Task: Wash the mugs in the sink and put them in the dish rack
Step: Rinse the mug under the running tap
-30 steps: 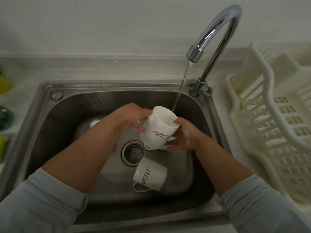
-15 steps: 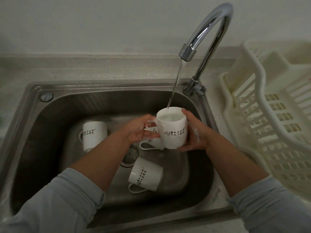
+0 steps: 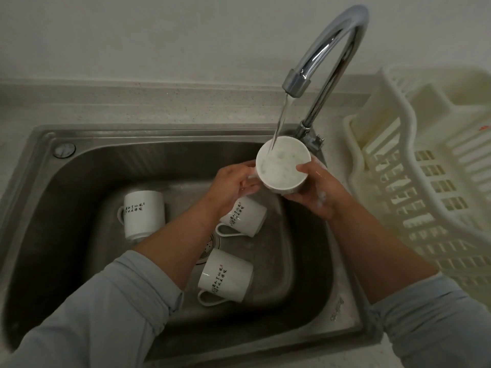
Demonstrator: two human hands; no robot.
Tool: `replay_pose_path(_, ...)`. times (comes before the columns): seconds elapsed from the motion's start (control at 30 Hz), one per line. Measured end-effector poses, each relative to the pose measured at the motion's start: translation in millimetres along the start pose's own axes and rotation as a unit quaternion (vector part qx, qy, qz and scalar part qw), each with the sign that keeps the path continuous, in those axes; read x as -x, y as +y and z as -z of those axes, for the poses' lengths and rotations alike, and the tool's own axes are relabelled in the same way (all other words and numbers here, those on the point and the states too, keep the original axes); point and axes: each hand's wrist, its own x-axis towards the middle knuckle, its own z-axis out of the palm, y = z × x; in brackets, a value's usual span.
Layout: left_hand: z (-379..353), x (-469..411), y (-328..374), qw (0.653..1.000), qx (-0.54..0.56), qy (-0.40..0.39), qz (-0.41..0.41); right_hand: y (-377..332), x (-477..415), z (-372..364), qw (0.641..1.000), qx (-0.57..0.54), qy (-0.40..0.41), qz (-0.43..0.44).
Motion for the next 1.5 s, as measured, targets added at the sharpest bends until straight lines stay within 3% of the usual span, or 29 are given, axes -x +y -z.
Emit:
replay_pose_path(0.13,1.0,2.9,9.2,0.997,-0.038,-0.001,-0.072,-3.5,-4.7,-5.2,0.999,-0.03,-0.023,0.037)
replay_pose_path(0.37,10.1,13.0,27.6,0.963,-0.16,0.079,-0.204,0.9,-15.7,-23.5,0.989,-0.116,-0.065,0.066)
replay_pose_path(0.57,21.8,35.1,47.5,0.844,-0.439,0.158,-0.266,15.4,-20.3,-49.2,0.987,-0.161,-0.021,-0.016)
replay_pose_path(0.67,22.7,49.5,56.2,0.834,-0.489,0.132,-0.219,22.7,-19.8,-52.0,0.991,-0.096,-0.033,-0.085)
replay_pose_path(0.77,28.8,59.0,60.2,0.877,-0.457,0.122,-0.08,33.2,-16.2,-47.3,0.993,0.034,-0.048,-0.1)
replay_pose_path(0.87,41.6,68.2,53.5,0.951,-0.284,0.115,0.05,57.7,-10.9,-42.4,0.993,0.068,-0.064,-0.072)
replay_pose_path(0.93,48.9,75.1,42.7,0.976,-0.151,0.083,0.13,74.2,-5.3,-39.1,0.993,0.085,-0.057,-0.059)
replay_pose_path(1.1,55.5,86.8,-0.1,0.954,0.077,0.074,0.282,95.5,0.6,-25.8,0.981,0.167,-0.034,-0.09)
replay_pose_path(1.27,54.5,93.5,-29.4,0.947,0.049,0.065,0.311,101.5,2.5,-10.0,0.964,0.173,-0.06,-0.193)
replay_pose_path(1.5,48.5,90.9,-38.7,0.941,-0.1,0.063,0.318,93.1,4.1,3.9,0.937,0.117,-0.048,-0.325)
